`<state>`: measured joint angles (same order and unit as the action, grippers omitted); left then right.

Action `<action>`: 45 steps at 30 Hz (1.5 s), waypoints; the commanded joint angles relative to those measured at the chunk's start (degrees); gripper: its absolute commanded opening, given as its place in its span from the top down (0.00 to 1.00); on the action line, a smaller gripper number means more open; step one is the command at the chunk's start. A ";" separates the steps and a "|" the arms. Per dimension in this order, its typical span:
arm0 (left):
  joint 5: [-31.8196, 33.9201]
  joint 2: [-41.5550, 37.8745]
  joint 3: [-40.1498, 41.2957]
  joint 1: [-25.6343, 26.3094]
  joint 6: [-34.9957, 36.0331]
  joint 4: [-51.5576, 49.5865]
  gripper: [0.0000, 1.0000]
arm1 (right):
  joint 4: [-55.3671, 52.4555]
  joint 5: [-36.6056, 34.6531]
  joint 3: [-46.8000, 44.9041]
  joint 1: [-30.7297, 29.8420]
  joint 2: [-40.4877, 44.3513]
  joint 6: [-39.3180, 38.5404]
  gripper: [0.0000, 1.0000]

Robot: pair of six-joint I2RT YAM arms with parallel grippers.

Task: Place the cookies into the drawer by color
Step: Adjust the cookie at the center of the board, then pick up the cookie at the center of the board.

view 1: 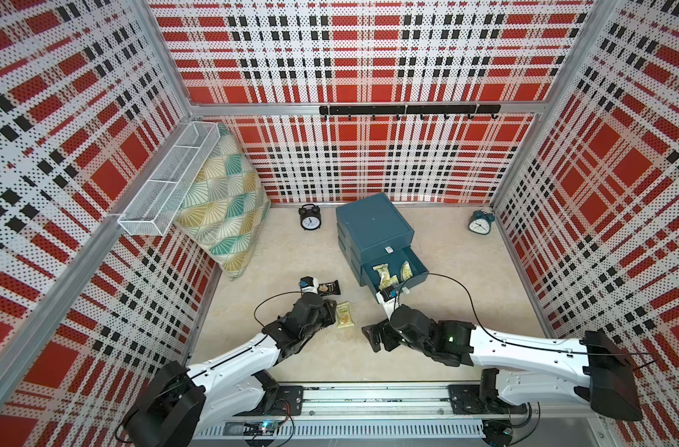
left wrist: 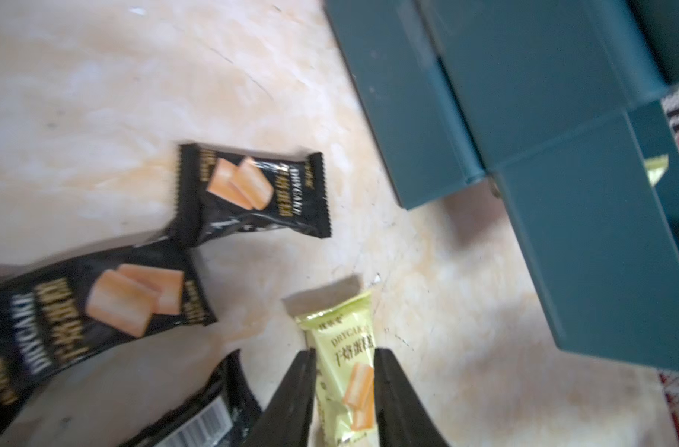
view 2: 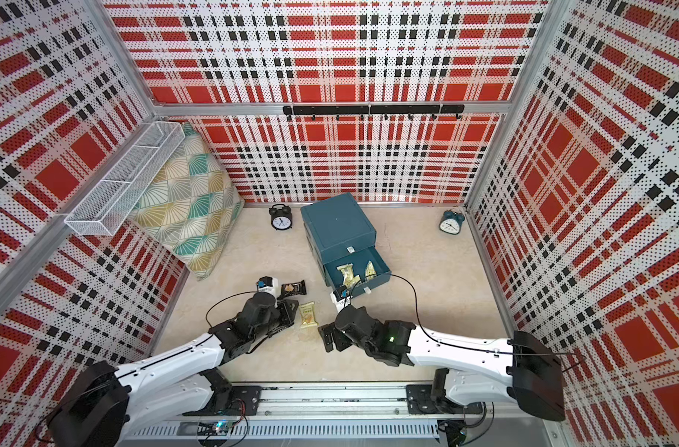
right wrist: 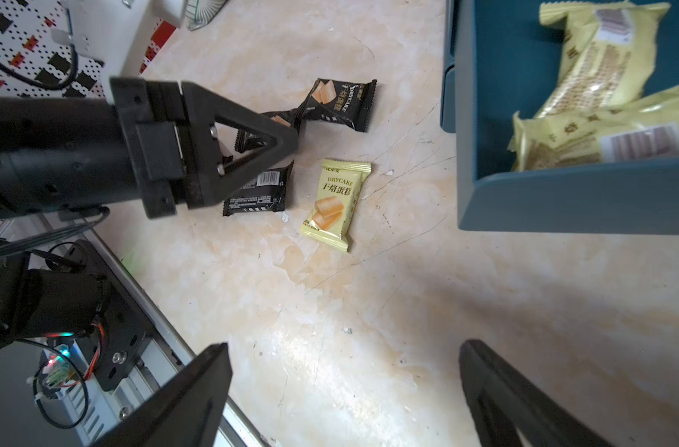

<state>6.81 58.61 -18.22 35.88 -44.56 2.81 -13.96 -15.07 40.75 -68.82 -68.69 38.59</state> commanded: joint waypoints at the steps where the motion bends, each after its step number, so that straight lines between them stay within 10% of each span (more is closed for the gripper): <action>1: -3.22 -2.68 1.44 -4.68 0.69 -1.26 0.60 | -0.52 -2.22 3.14 -1.14 -2.71 -0.36 0.01; 16: -5.03 -24.48 1.46 -9.01 -3.27 -11.64 0.01 | -4.26 -4.00 15.88 -2.81 -20.50 2.17 0.00; 45: -1.80 -33.04 2.61 -7.48 -4.86 -14.02 0.01 | -8.17 -0.29 30.56 1.84 -44.60 4.57 0.23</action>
<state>4.51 25.34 -15.90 28.12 -49.71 -11.66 -21.76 -16.05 69.95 -67.29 -111.63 43.57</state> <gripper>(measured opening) 0.991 0.766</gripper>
